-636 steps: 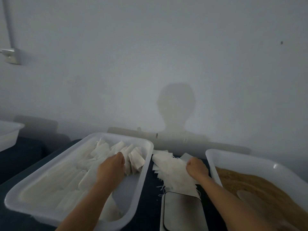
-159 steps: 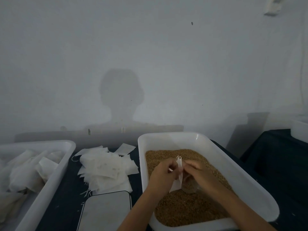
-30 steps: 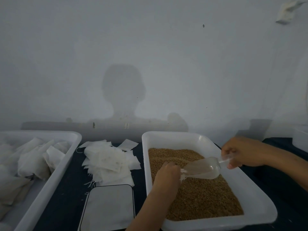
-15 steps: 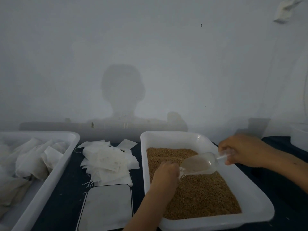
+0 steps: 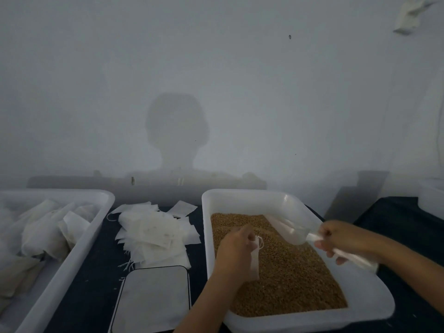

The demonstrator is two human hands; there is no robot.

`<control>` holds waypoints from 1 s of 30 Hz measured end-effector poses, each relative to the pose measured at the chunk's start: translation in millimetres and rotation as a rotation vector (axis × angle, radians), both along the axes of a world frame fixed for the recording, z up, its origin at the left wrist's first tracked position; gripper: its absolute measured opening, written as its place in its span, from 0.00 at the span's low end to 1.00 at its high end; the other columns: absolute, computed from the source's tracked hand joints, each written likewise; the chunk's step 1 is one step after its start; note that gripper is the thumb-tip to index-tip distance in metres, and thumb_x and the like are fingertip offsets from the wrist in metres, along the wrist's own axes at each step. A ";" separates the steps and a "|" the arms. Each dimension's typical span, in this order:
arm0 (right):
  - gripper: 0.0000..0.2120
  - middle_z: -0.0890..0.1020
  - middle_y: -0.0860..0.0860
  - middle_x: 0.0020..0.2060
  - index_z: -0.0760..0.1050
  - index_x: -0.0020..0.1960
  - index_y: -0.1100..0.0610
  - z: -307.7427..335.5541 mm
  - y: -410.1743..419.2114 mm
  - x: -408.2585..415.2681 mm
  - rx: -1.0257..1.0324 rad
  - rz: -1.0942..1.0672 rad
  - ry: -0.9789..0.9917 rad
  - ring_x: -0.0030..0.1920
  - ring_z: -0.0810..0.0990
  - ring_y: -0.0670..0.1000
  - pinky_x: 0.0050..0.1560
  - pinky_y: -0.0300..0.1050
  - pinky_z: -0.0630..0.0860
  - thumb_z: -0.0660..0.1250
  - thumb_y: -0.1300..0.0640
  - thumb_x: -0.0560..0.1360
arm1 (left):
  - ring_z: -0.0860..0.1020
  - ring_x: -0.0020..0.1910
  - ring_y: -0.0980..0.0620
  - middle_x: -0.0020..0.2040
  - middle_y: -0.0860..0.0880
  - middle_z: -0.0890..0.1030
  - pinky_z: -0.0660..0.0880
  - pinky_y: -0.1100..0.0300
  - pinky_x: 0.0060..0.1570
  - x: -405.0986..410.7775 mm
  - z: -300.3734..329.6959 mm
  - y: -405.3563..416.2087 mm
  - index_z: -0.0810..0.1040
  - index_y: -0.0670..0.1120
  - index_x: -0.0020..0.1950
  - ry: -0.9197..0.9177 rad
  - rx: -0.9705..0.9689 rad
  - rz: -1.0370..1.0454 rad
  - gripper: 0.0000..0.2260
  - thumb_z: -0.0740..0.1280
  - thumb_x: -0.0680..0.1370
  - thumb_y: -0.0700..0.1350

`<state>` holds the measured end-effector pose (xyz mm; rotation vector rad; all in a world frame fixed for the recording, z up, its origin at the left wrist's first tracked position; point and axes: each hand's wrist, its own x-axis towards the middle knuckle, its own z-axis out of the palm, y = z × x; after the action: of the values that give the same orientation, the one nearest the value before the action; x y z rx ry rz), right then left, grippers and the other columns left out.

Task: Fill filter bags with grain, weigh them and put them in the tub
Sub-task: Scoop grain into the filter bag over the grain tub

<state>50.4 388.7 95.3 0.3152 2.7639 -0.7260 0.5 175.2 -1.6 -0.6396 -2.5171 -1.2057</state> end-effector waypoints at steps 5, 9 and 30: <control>0.09 0.73 0.49 0.42 0.68 0.46 0.52 -62.8 -22.5 -14.2 0.158 0.022 0.024 0.40 0.72 0.44 0.40 0.34 0.69 0.54 0.51 0.82 | 0.69 0.37 0.62 0.38 0.56 0.74 0.66 0.74 0.38 0.4 8.0 -9.6 0.70 0.51 0.38 -0.156 0.354 -0.014 0.11 0.65 0.77 0.39; 0.20 0.73 0.53 0.64 0.66 0.69 0.57 -96.4 -33.6 -20.1 0.265 0.018 -0.001 0.62 0.73 0.50 0.61 0.41 0.70 0.58 0.51 0.80 | 0.71 0.39 0.60 0.39 0.56 0.76 0.69 0.72 0.39 -0.4 10.5 -15.9 0.73 0.49 0.38 -0.237 0.539 -0.032 0.09 0.67 0.76 0.38; 0.03 0.85 0.48 0.33 0.80 0.40 0.54 -60.6 -99.4 -21.4 -0.701 -0.027 0.530 0.36 0.83 0.47 0.30 0.37 0.76 0.71 0.59 0.72 | 0.78 0.52 0.53 0.53 0.48 0.79 0.77 0.63 0.47 14.5 23.4 -40.7 0.69 0.48 0.59 -0.383 0.896 -0.032 0.13 0.66 0.77 0.46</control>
<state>29.0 289.3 34.8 0.0043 2.7030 -1.9331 15.0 134.5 21.8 -0.2194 -1.8621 -2.3922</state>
